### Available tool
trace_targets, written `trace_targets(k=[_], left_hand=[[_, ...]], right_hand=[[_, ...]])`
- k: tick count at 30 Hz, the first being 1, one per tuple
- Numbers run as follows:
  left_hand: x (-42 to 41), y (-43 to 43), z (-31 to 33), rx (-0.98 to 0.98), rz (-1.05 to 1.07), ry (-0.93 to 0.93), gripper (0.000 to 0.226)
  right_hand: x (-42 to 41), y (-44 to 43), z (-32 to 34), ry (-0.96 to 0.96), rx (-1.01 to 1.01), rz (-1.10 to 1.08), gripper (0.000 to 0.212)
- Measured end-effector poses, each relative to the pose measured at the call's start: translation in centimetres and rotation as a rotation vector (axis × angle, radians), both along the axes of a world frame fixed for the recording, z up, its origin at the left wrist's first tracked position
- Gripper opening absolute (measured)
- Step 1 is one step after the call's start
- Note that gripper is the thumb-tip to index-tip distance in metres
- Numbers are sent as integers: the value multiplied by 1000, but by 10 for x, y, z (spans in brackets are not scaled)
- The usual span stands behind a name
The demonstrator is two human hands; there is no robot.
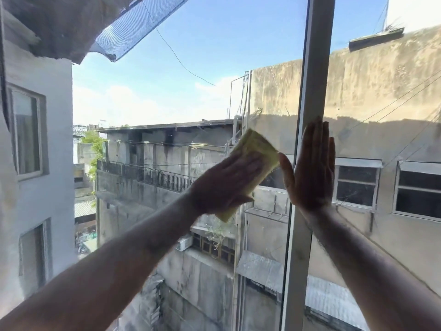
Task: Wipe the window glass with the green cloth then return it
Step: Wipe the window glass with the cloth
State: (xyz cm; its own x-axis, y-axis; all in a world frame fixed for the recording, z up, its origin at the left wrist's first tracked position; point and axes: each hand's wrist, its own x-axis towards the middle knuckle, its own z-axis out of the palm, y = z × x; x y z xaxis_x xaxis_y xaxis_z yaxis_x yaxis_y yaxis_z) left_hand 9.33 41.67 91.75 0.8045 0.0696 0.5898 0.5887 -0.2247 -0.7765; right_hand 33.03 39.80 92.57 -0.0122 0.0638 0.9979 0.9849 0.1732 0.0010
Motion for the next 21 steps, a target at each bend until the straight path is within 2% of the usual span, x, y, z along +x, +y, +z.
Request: trace_targets(k=[2,3,4,5,8,9,10,11,12,14,18,19,20,21], left_hand=[[-27,0,-32,7,15,195,71],[-45,1,-37,16,6,182,70],[-63,3,-34,32,0,87,70],[-76,4,-27,43,0,-89,69],[-78,4,23,44,-10,-812,64],[-67,2,41,44,-14,-966,64],[-53,0,56,42,-18,-1037,65],[-36,-1,65,42,-23,-1030,65],[-19,-2,68,42,-39,-949,65],[13,0,50,35,-67,-643,64],[15,0,-36,-62,-7,269,65],[0,-1,-47,-82,11,411,65],[-17,-1,-49,-76,9,467,65],[-31,1,-44,-44,6,438,64]], right_hand=[[0,-1,-1,0,-6,3,91],[0,-2,-1,2,-9,9,92],[-1,-2,0,6,-12,16,92],[-1,-2,0,8,-13,21,93],[0,-1,0,9,-9,13,93],[-1,-1,0,9,-8,12,93],[-1,-1,0,10,-6,13,93],[-1,-1,-1,9,-4,12,94],[-1,-1,0,10,-4,8,94],[0,0,-1,10,-6,1,94],[-1,-1,-2,13,11,-7,92],[-1,-1,-2,14,10,-11,92],[-1,-2,-3,13,12,-13,92],[-2,-2,-2,12,17,-15,92]])
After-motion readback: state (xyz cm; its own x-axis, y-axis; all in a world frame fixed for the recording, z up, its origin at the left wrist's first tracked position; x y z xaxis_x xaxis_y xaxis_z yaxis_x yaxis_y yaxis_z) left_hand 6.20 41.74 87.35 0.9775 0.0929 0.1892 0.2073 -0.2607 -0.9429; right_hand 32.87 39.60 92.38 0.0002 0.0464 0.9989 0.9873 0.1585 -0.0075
